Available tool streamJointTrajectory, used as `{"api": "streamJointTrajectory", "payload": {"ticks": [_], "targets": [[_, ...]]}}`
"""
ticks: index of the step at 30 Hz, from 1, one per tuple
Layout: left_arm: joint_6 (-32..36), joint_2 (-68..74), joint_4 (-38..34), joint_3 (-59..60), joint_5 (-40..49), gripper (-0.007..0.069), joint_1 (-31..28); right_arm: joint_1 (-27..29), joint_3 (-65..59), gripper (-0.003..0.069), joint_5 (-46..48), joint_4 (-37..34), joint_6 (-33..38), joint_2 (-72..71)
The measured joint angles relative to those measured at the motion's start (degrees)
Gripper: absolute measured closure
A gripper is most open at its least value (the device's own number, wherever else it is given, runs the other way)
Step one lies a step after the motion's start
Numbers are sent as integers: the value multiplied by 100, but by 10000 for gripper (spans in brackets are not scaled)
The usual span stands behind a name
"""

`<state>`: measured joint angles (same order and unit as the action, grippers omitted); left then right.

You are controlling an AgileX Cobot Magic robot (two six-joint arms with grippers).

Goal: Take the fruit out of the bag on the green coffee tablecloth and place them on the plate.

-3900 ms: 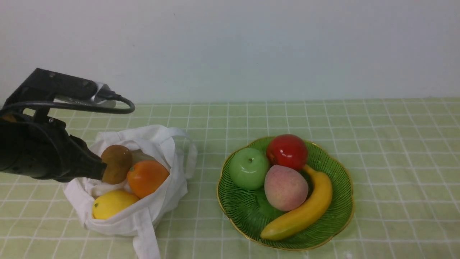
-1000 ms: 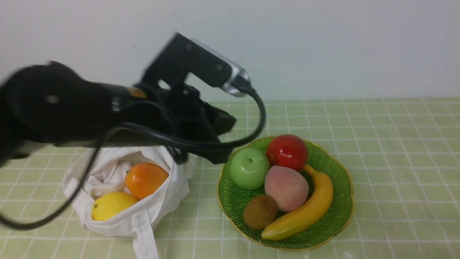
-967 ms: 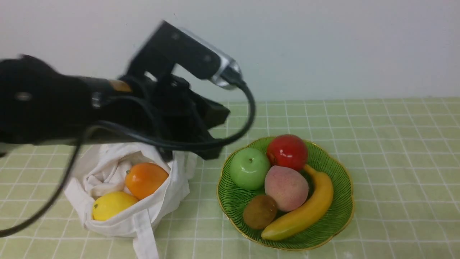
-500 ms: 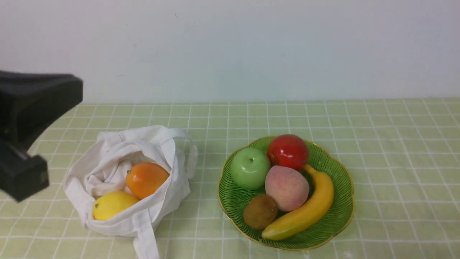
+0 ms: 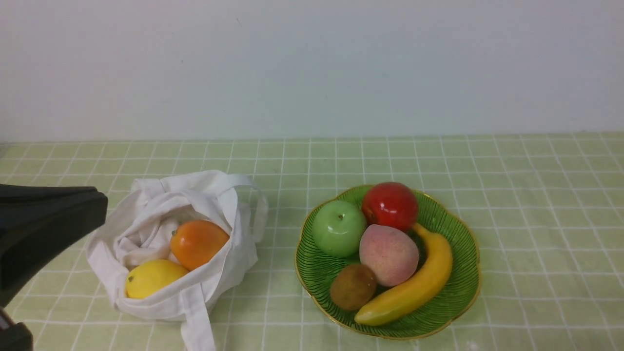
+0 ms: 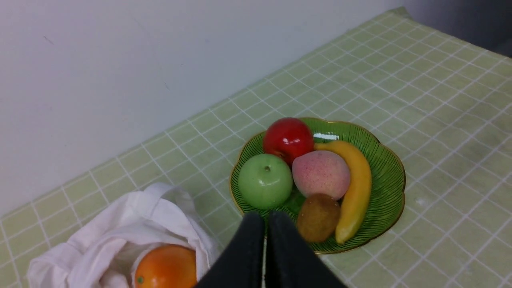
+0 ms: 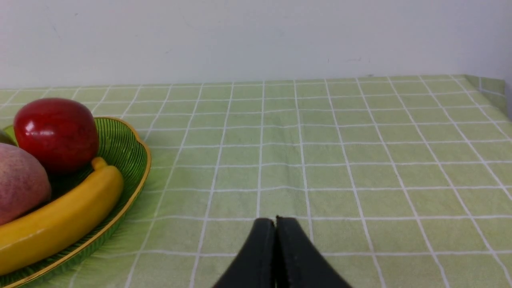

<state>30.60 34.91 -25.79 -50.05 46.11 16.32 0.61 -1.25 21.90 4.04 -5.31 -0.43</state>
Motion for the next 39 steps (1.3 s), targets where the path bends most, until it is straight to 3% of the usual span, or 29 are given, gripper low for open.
{"api": "streamJointTrajectory", "payload": {"ticks": [8,12,18,25,32,39], "targets": [[-117,-6,0,33,-6,632,0,0,0,674,0,0,0,0],[-293,-174,169,353,-475,632,-5,0,0,674,0,0,0,0],[-964,-1238,690,1471,-1565,632,-315,0,0,674,0,0,0,0],[-1957,-2869,1579,3712,-2586,632,-1011,0,0,674,0,0,0,0],[-2127,-3428,1867,4951,-2690,632,-1032,0,0,674,0,0,0,0],[-2154,-3491,1910,5163,-2528,632,-1032,0,0,674,0,0,0,0]]}}
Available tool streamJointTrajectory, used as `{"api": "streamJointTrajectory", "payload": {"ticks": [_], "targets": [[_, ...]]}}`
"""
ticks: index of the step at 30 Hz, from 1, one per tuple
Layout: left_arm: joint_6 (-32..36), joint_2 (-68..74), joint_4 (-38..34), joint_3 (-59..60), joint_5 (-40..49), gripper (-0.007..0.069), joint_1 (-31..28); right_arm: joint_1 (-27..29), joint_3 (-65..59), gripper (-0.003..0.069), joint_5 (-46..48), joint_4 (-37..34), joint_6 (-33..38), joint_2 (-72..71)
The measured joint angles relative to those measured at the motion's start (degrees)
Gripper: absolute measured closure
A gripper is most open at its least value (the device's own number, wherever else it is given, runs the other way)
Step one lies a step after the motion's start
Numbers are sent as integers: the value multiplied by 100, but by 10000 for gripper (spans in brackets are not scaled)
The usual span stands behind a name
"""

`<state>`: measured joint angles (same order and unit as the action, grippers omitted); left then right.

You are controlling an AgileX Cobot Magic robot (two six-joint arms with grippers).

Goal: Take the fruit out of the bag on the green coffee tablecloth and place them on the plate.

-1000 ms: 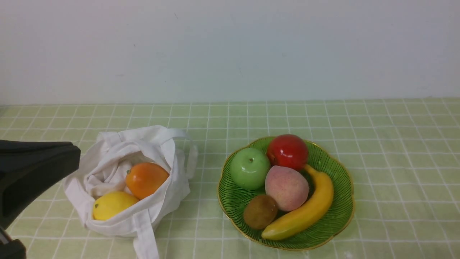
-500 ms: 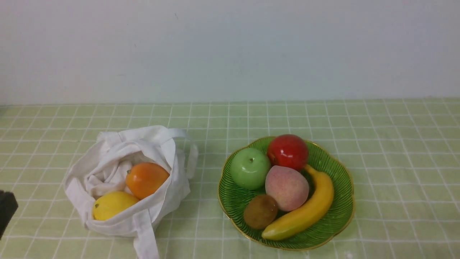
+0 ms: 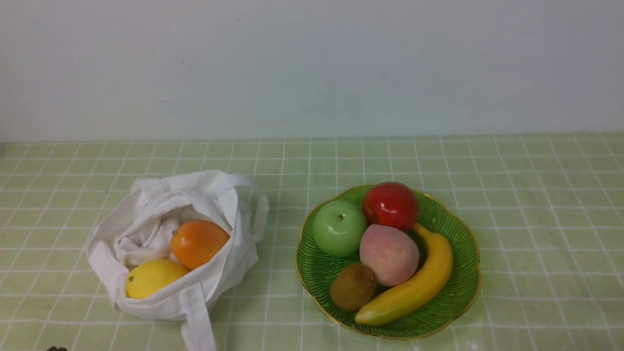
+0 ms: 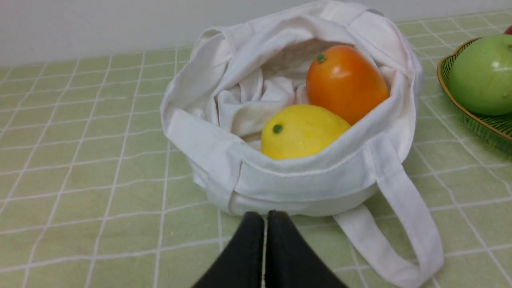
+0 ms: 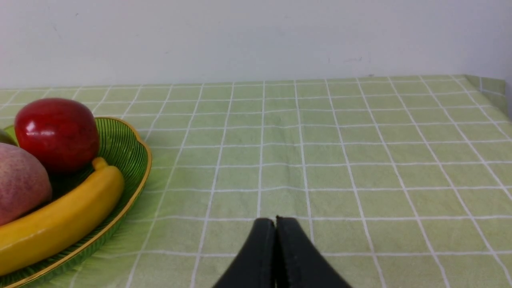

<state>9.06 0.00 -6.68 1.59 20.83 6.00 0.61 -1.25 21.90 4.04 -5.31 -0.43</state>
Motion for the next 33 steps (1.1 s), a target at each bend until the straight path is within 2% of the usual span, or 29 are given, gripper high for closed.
{"api": "streamJointTrajectory", "payload": {"ticks": [33], "targets": [[65,-59,84,5,60,632,-7,0,0,674,0,0,0,0]]}}
